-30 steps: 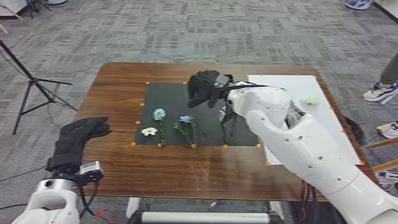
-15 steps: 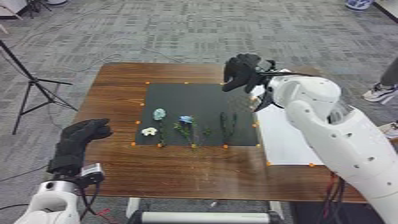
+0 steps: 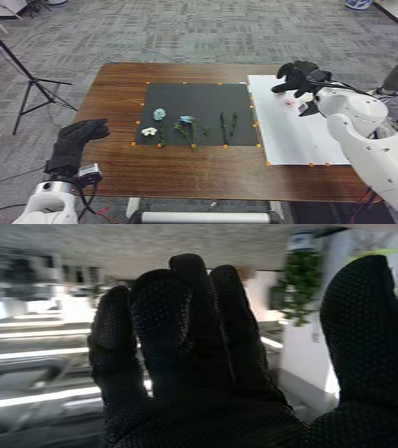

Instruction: Arrange flowers

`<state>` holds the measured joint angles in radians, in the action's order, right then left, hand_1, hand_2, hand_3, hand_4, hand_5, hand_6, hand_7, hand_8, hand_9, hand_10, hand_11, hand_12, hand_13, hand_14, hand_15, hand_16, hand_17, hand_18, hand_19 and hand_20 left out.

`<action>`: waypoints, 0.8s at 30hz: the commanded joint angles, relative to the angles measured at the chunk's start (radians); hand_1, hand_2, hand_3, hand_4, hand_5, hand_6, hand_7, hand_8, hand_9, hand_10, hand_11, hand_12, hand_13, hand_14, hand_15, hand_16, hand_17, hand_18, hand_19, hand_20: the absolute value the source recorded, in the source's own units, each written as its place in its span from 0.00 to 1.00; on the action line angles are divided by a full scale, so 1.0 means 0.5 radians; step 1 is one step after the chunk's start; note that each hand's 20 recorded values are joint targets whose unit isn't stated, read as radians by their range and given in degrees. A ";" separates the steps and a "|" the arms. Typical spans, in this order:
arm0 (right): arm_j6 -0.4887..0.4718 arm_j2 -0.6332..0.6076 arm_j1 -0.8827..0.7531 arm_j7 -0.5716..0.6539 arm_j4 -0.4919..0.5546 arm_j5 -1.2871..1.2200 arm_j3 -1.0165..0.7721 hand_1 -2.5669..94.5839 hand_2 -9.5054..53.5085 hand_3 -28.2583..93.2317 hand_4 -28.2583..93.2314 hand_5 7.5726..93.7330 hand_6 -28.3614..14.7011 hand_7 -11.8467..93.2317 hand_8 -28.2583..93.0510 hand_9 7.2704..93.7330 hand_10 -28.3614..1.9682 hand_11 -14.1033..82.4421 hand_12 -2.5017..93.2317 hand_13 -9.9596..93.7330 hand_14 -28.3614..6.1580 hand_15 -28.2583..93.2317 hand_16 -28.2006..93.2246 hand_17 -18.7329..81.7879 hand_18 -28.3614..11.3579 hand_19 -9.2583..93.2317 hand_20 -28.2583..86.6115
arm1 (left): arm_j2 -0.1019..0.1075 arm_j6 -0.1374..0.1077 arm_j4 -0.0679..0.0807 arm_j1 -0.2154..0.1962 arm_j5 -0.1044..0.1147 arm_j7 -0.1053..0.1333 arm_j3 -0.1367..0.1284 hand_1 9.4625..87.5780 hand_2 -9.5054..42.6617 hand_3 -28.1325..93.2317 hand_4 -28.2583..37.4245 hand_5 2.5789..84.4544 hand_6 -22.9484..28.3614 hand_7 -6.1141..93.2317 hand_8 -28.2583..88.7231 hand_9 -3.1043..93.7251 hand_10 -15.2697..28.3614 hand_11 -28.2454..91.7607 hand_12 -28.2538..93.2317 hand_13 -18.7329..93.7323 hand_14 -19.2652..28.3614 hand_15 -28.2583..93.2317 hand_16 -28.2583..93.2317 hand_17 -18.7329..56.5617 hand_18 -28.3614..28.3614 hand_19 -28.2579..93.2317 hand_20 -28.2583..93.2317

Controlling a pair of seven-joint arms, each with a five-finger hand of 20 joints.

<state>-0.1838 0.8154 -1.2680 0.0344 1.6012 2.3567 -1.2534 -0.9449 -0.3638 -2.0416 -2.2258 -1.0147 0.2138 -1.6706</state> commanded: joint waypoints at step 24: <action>0.217 0.194 -0.083 -0.034 -0.469 0.465 -0.053 0.37 0.00 0.79 0.04 0.57 0.70 0.40 0.12 0.70 0.56 0.34 0.21 0.77 0.54 0.81 0.45 0.51 0.13 0.80 0.68 | -0.041 -0.004 -0.025 -0.038 0.000 0.010 0.011 0.32 0.33 0.78 0.09 0.65 0.48 0.30 0.17 0.63 0.65 0.48 0.35 0.57 0.77 0.60 0.22 0.32 0.75 0.45 0.44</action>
<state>-0.1163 0.8968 -1.2896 0.0140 1.3978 2.5573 -1.2688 -0.9525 -0.3637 -2.0442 -2.2275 -1.0150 0.2189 -1.6647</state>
